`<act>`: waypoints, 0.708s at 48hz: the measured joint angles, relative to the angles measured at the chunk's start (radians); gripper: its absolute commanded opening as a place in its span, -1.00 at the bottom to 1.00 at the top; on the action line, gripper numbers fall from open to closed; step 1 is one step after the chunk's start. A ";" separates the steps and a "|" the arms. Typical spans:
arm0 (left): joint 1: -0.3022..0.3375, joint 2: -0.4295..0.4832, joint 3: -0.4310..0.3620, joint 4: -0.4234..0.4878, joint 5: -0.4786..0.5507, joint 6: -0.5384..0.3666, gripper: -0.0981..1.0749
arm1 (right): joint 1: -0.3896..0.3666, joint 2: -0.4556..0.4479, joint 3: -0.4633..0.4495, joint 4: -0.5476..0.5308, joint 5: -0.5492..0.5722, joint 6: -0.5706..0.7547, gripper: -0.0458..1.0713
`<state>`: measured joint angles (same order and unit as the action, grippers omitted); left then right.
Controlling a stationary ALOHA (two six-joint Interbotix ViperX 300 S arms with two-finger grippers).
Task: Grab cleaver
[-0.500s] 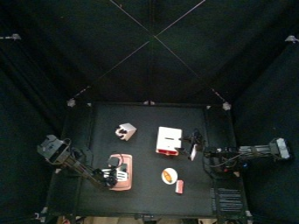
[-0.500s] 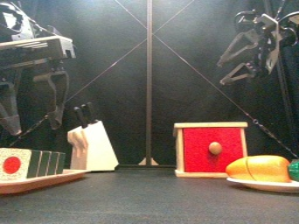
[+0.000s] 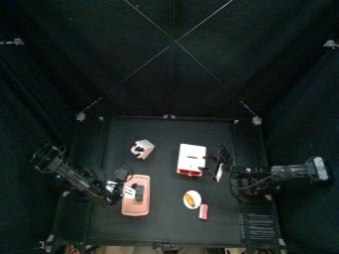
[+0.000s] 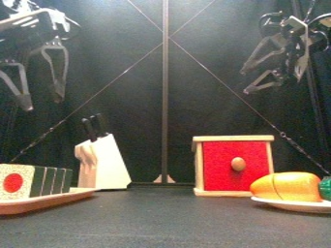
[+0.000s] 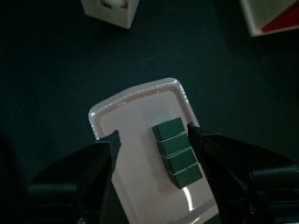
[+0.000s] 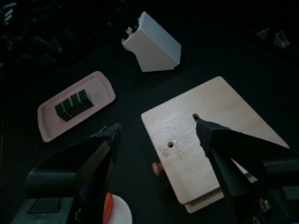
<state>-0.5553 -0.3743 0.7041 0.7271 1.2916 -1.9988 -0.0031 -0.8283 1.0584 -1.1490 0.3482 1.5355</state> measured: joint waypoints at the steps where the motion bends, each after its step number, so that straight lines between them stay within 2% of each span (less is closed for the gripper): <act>1: 0.005 -0.015 0.003 0.005 0.005 0.005 0.78 | -0.002 0.000 0.000 0.000 0.002 0.002 0.85; 11: 0.077 -0.181 0.057 0.100 0.034 0.081 0.78 | -0.003 0.000 0.002 0.000 0.002 -0.002 0.85; 19: 0.187 -0.288 0.118 0.172 0.029 0.161 0.72 | -0.006 0.000 0.002 -0.002 0.002 0.000 0.85; 25: 0.281 -0.322 0.147 0.190 -0.008 0.252 0.68 | -0.015 0.000 0.002 0.000 0.000 0.000 0.85; 34: 0.433 -0.321 0.164 0.206 -0.141 0.379 0.67 | -0.021 0.000 0.003 0.000 0.000 0.000 0.85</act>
<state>-0.1227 -0.6949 0.8682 0.9327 1.1505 -1.6199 -0.0245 -0.8283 1.0615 -1.1490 0.3482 1.5355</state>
